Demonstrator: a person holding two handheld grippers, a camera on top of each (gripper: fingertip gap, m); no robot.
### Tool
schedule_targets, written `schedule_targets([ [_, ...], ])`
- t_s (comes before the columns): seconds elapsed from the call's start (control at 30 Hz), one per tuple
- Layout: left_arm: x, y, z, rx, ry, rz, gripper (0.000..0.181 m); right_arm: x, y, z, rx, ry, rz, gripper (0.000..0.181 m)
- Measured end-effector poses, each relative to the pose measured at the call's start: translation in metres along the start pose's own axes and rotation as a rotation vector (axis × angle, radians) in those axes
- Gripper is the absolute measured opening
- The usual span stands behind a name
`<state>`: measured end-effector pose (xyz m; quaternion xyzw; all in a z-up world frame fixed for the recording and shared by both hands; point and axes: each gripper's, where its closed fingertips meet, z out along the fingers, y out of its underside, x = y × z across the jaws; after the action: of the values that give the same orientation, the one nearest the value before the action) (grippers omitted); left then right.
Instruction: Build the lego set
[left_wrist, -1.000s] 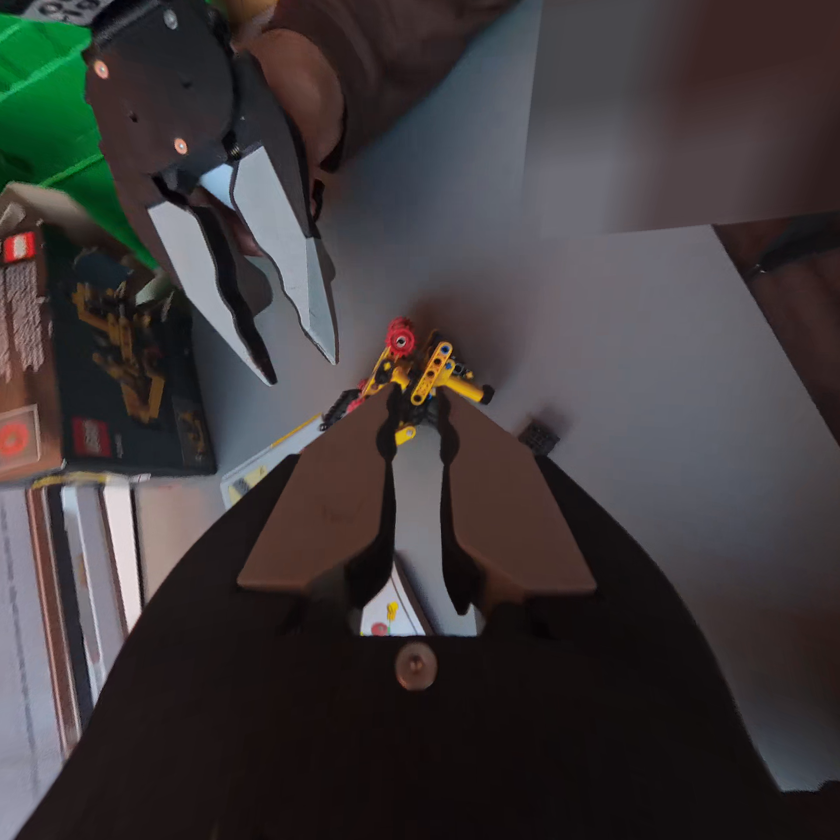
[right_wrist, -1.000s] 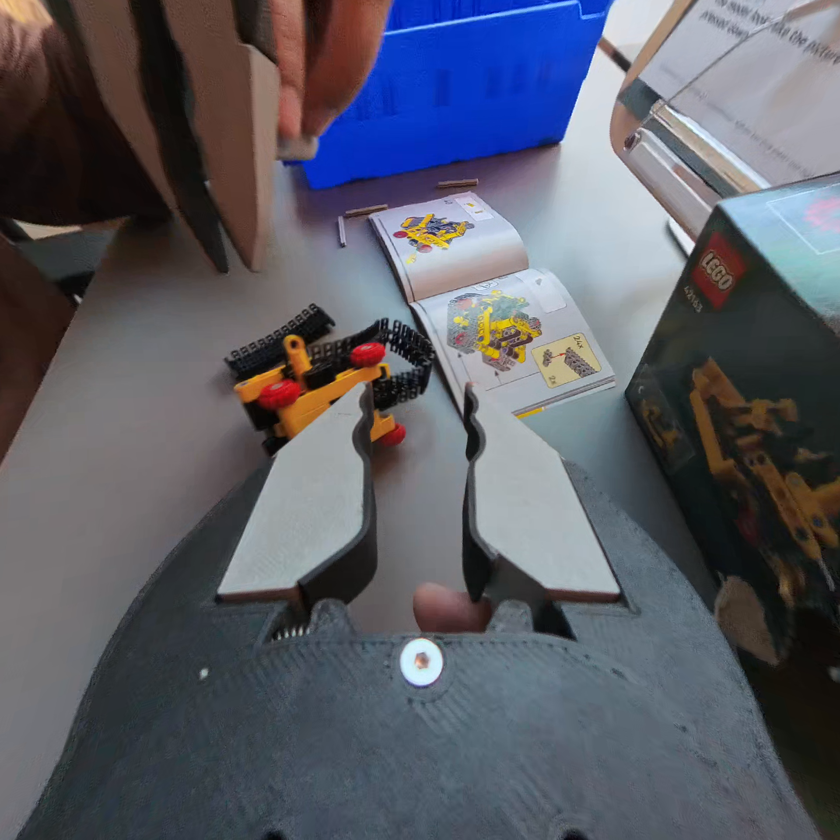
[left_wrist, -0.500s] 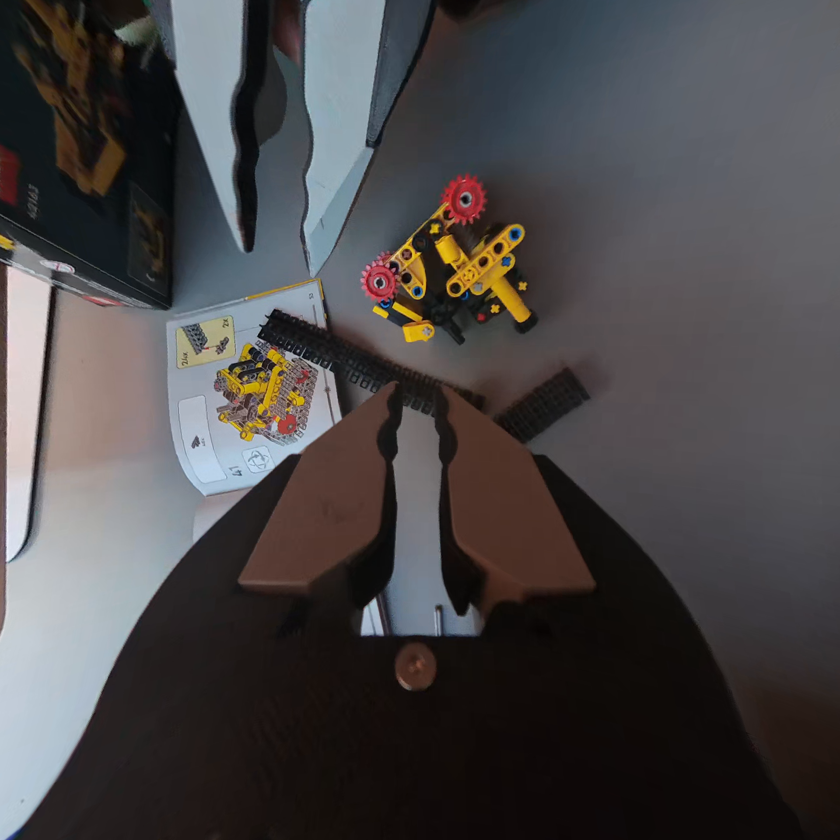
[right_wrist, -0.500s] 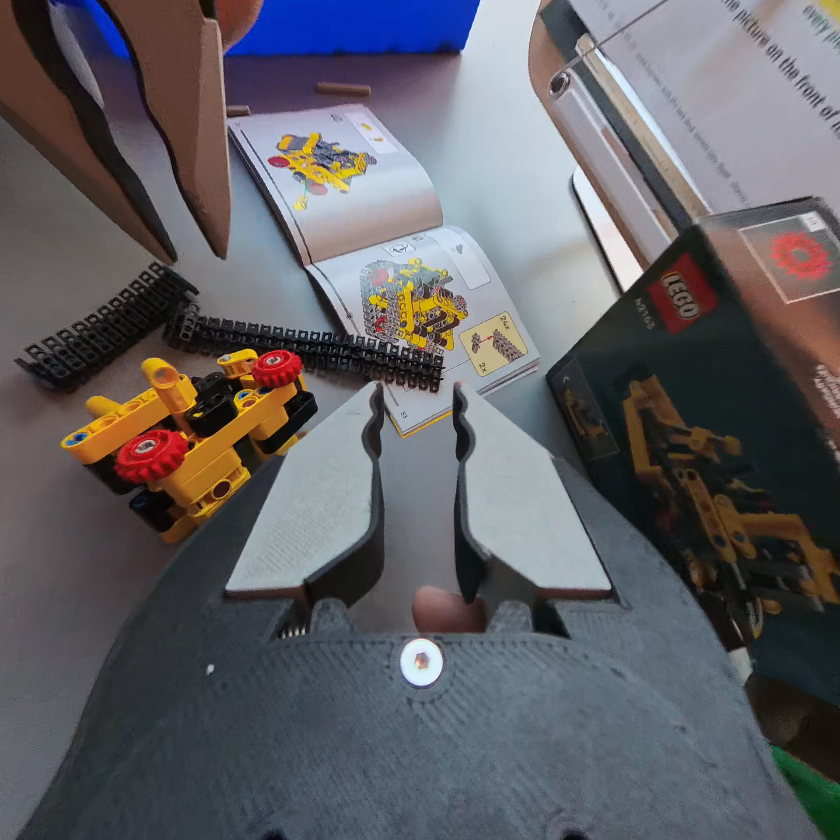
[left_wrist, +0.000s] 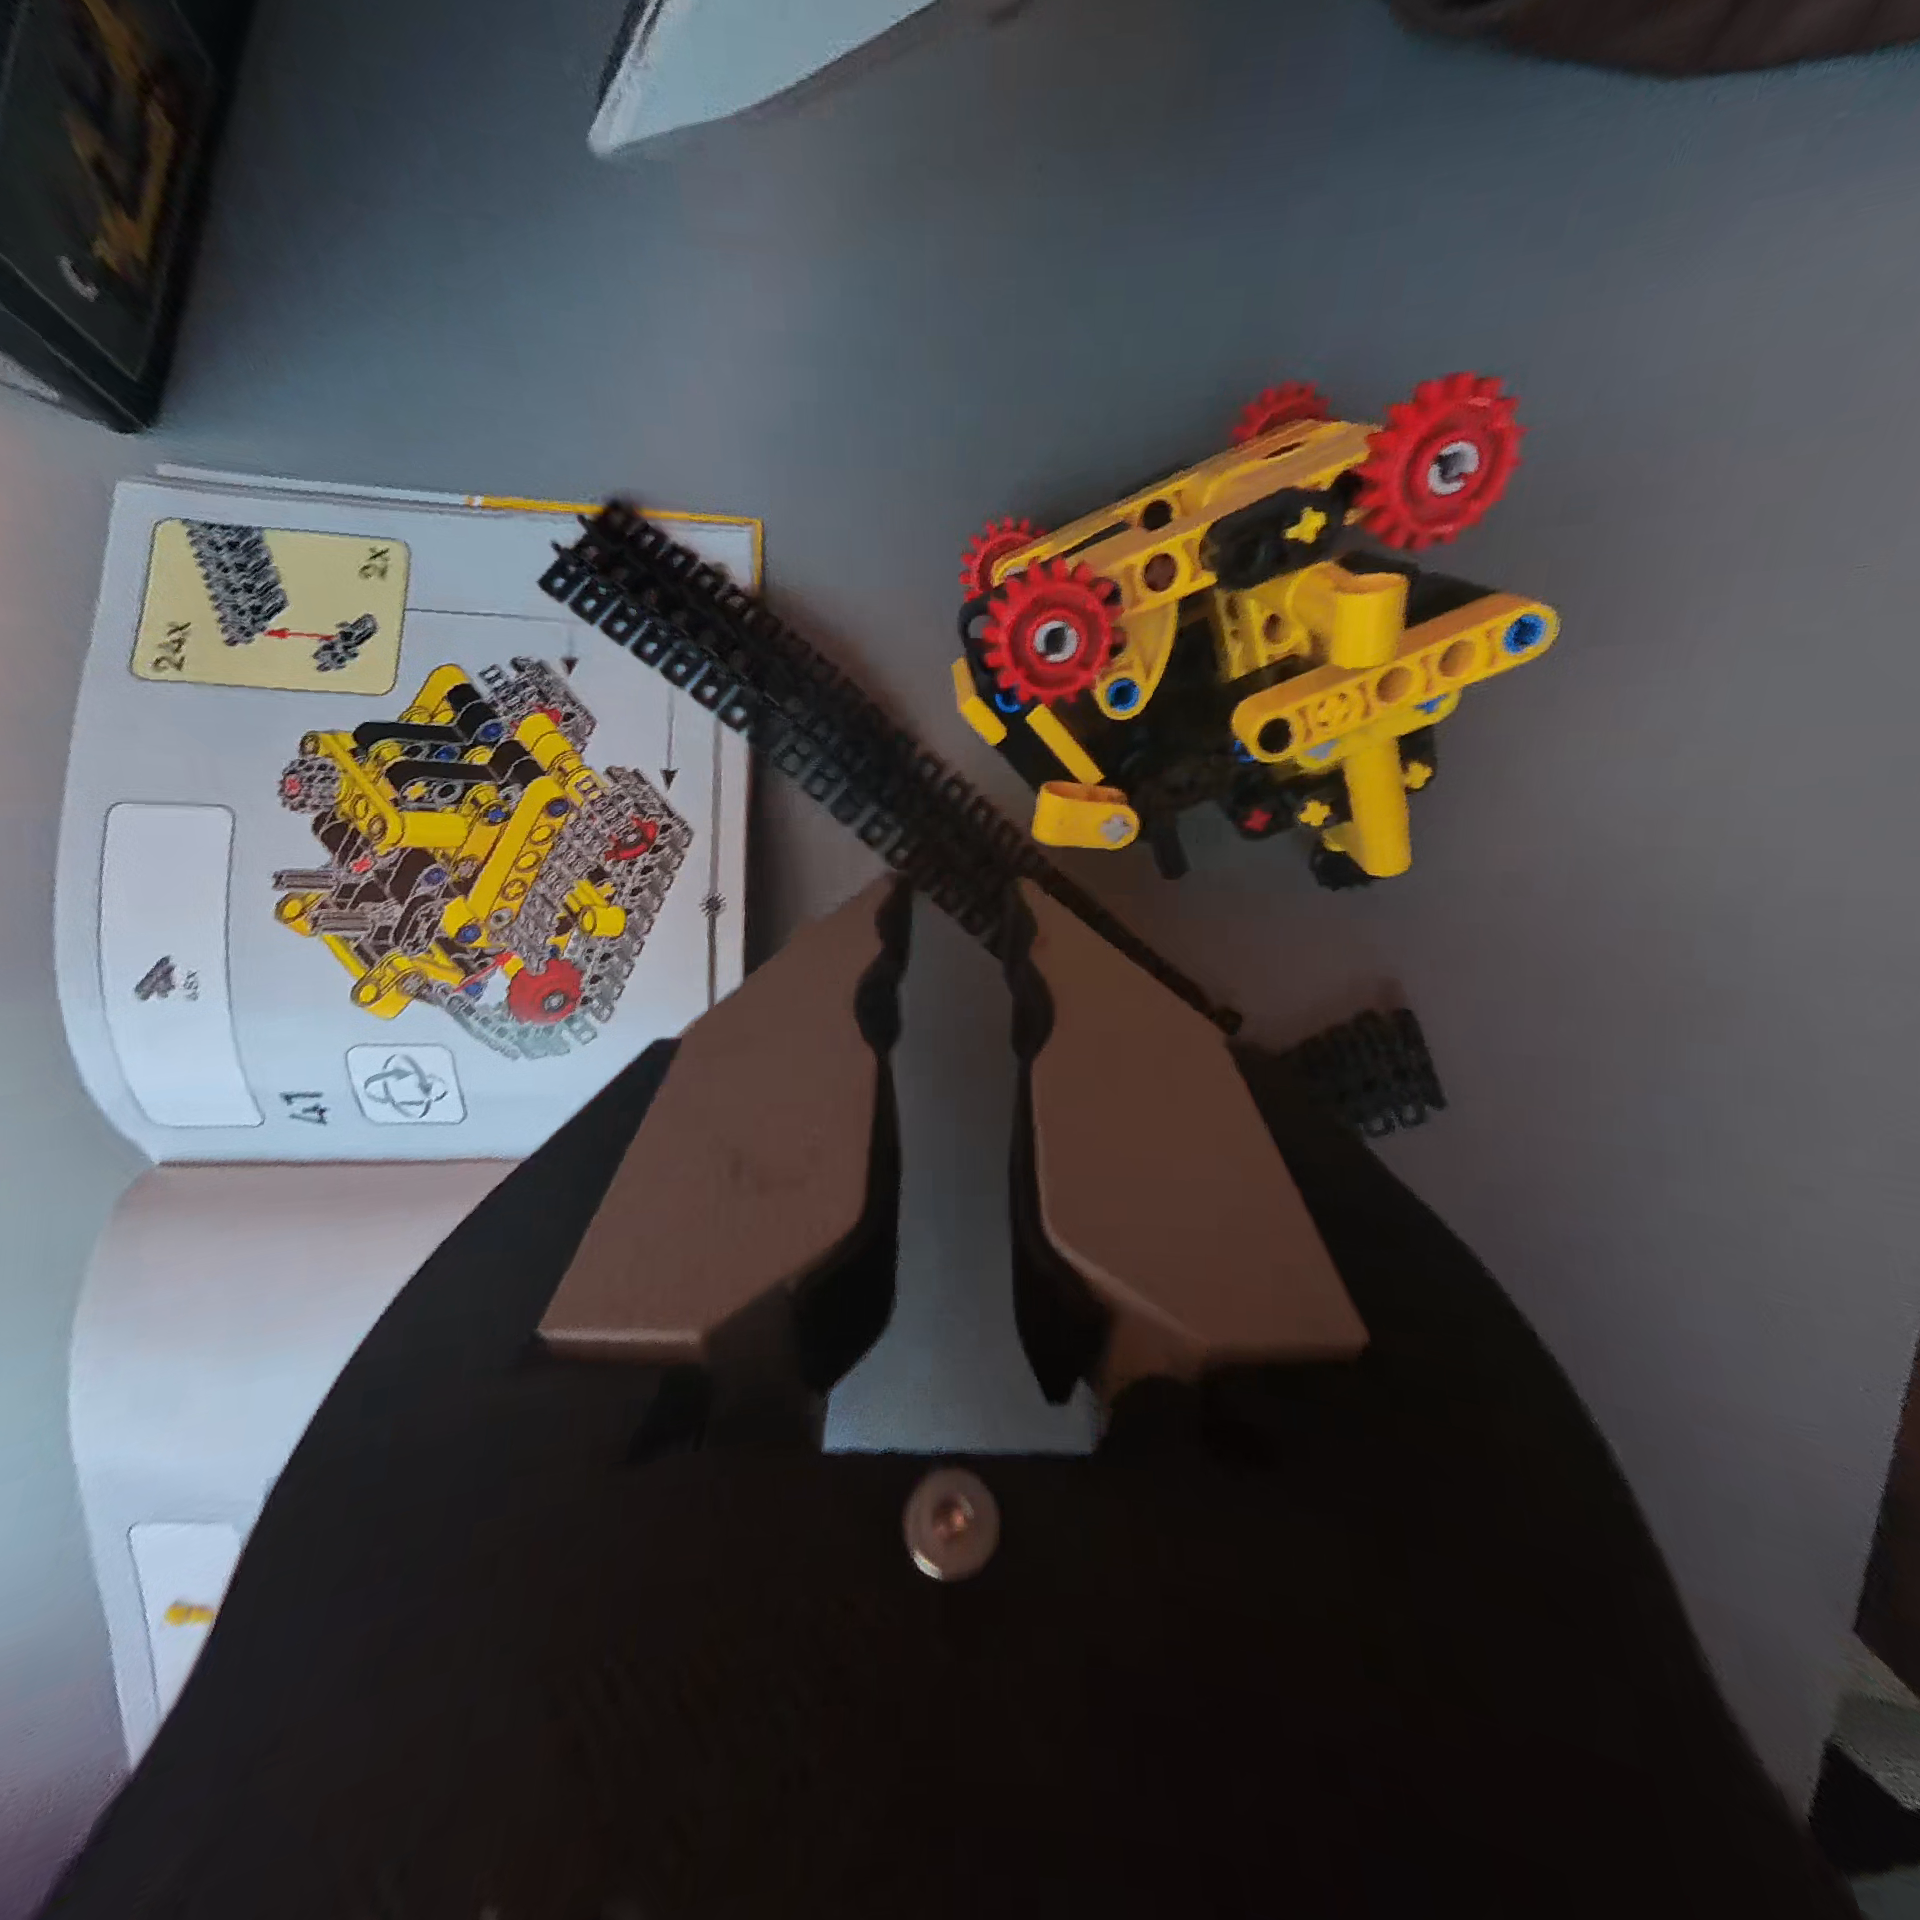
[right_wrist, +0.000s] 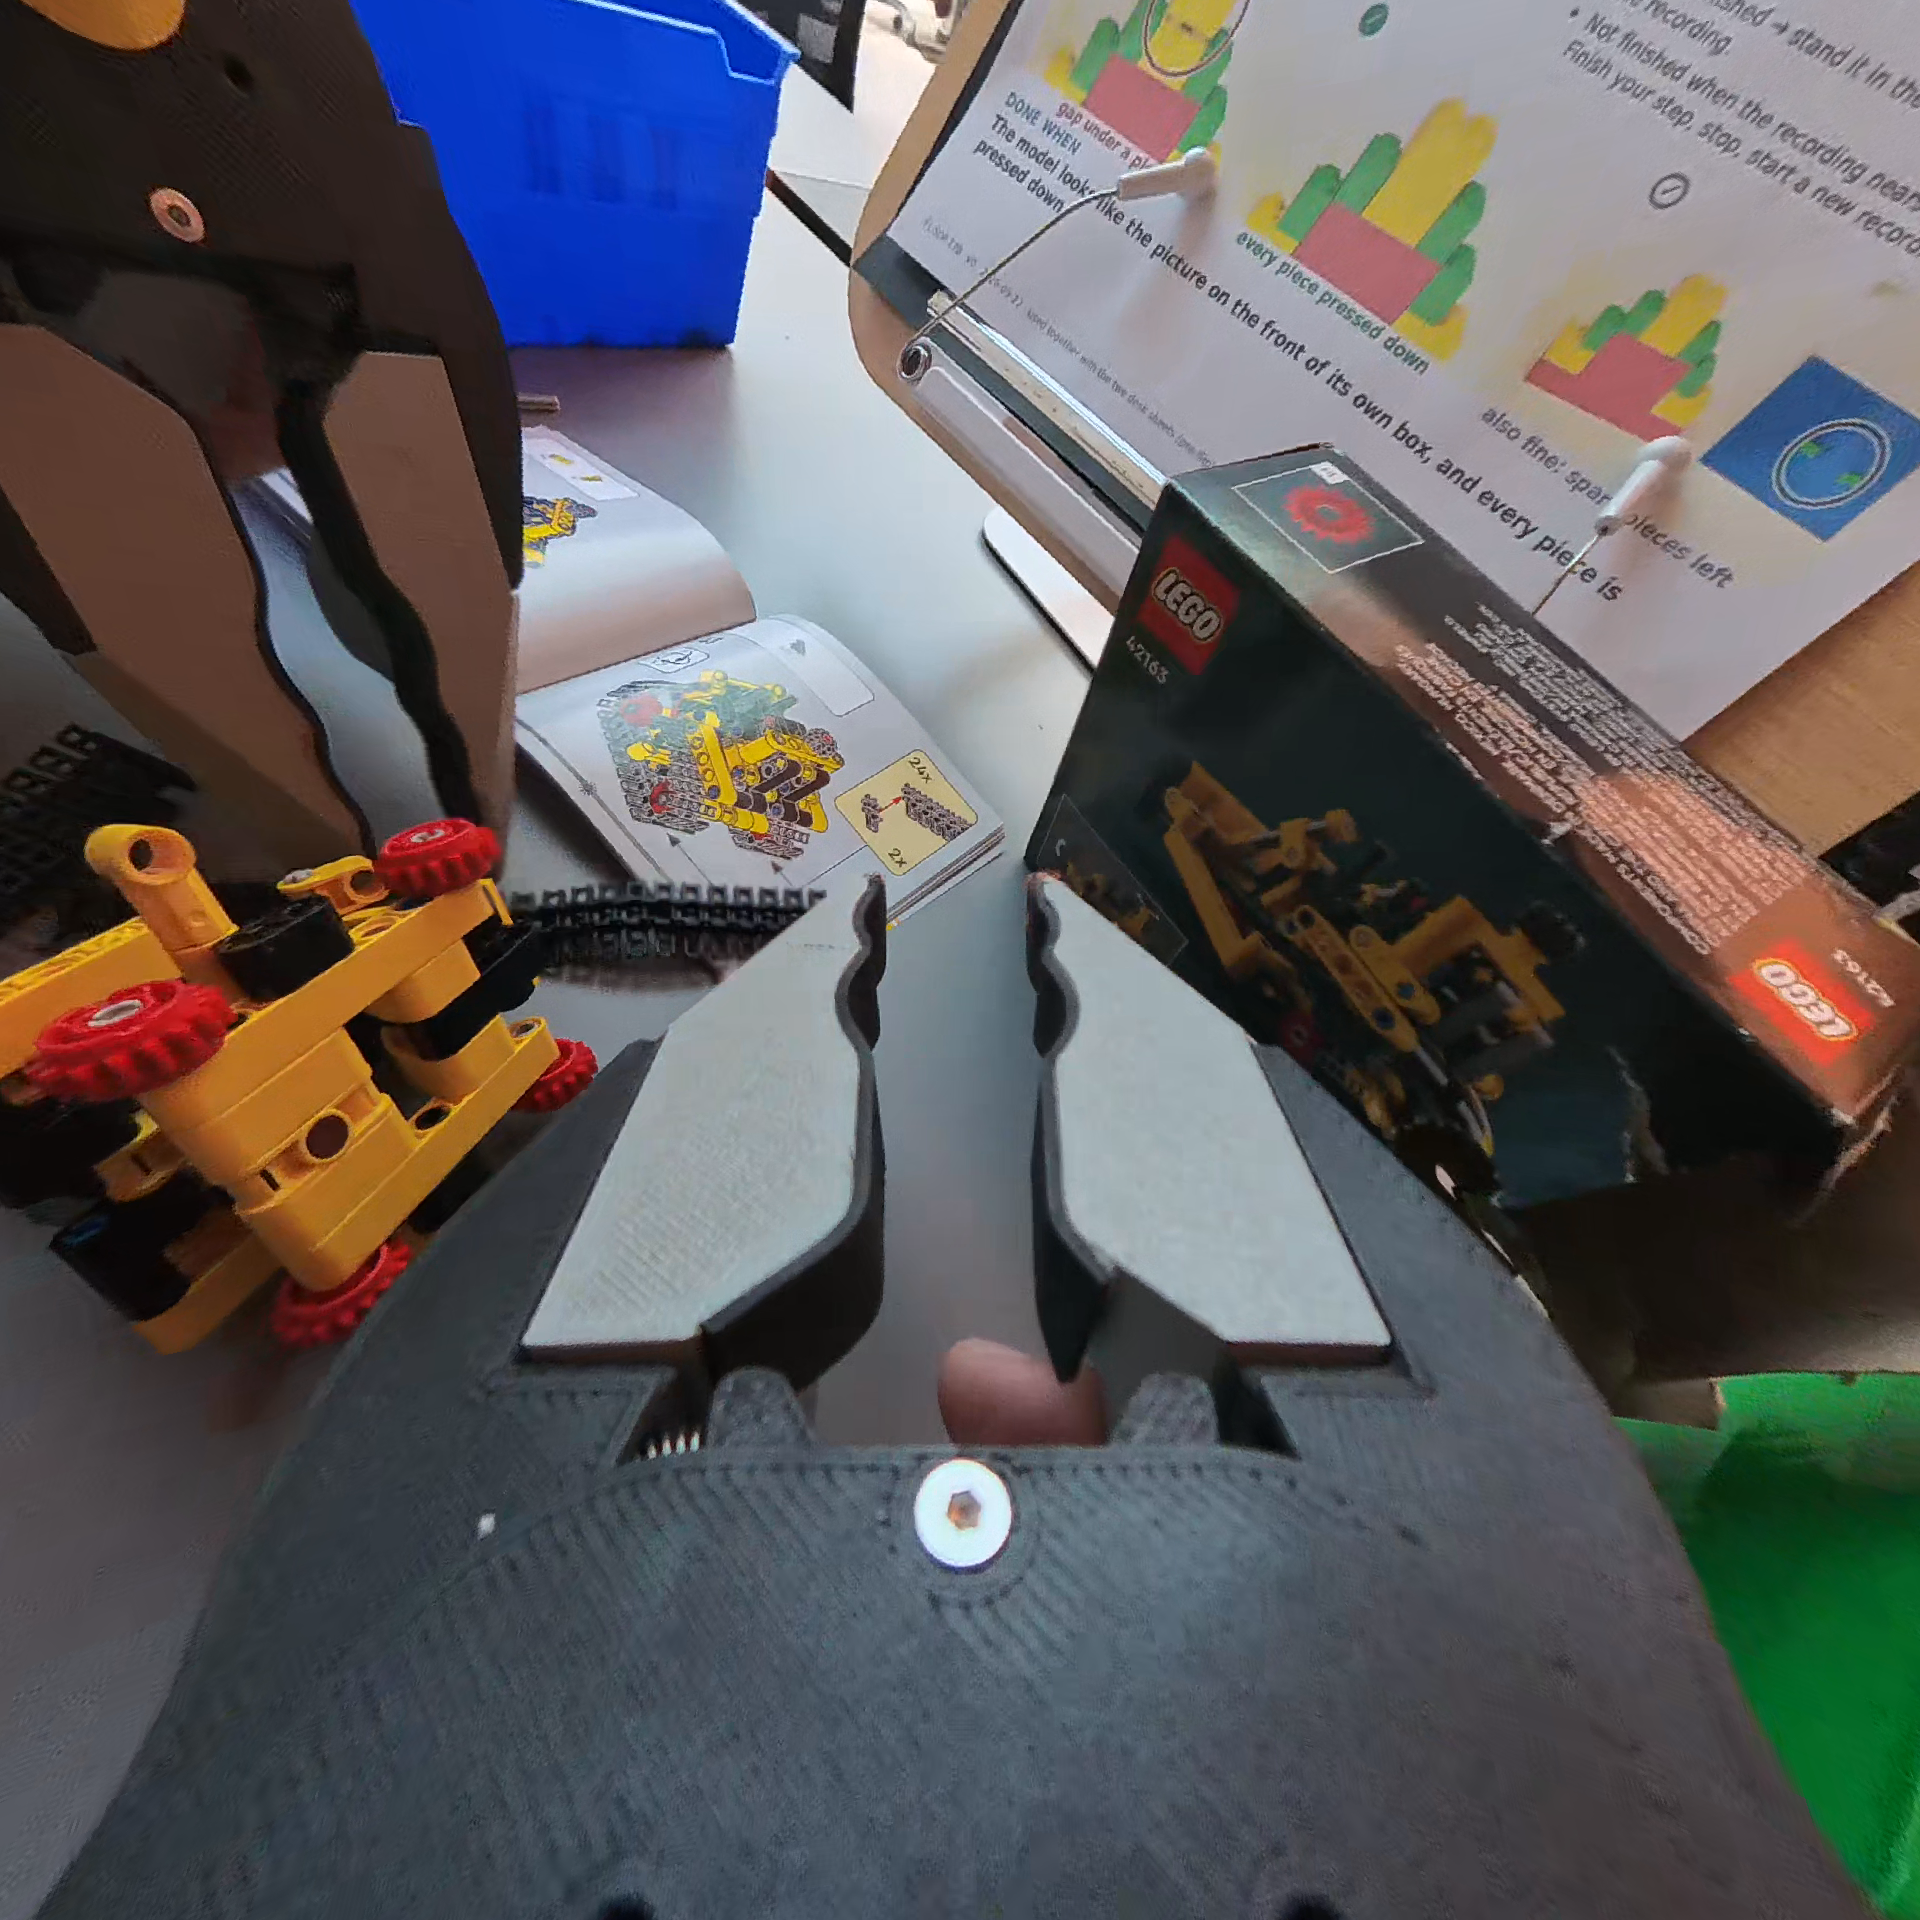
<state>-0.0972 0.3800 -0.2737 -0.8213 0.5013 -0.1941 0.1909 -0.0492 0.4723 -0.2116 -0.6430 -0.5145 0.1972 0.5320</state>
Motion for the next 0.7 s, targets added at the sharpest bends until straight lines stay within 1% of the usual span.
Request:
schedule_targets([
  [0.03, 0.001, -0.001, 0.001, 0.003, -0.003, 0.018, 0.009, -0.002, 0.000, 0.001, -0.004, -0.001, -0.009, 0.024],
  [0.07, 0.000, -0.003, 0.001, 0.008, -0.021, 0.036, 0.000, -0.003, 0.001, 0.001, -0.007, 0.001, -0.021, 0.024],
  [0.2, -0.004, 0.000, -0.002, -0.004, -0.084, 0.056, 0.000, -0.003, 0.006, 0.002, -0.030, 0.019, -0.048, 0.023],
  [0.27, -0.010, 0.004, -0.007, -0.015, -0.150, 0.046, 0.000, -0.002, 0.007, -0.001, -0.030, 0.024, -0.041, 0.023],
  [0.3, -0.012, 0.005, -0.011, 0.001, -0.177, 0.037, 0.000, -0.005, 0.007, -0.003, -0.028, 0.006, -0.036, 0.025],
  [0.4, -0.012, 0.001, -0.024, 0.103, -0.248, 0.040, 0.000, -0.018, 0.014, -0.006, -0.038, -0.079, 0.000, 0.027],
  [0.47, -0.017, 0.002, -0.036, 0.166, -0.330, 0.033, 0.000, -0.020, 0.020, -0.007, -0.072, -0.081, 0.007, 0.029],
  [0.57, -0.012, -0.004, -0.051, 0.321, -0.368, 0.045, 0.000, -0.018, 0.020, -0.011, -0.065, -0.062, 0.007, 0.028],
  [0.63, -0.008, -0.002, -0.052, 0.334, -0.387, 0.084, 0.000, -0.021, 0.023, -0.011, -0.085, -0.072, 0.008, 0.030],
  [0.7, -0.014, 0.003, -0.051, 0.283, -0.461, 0.131, 0.000, -0.023, 0.026, -0.008, -0.110, -0.081, -0.004, 0.031],
])
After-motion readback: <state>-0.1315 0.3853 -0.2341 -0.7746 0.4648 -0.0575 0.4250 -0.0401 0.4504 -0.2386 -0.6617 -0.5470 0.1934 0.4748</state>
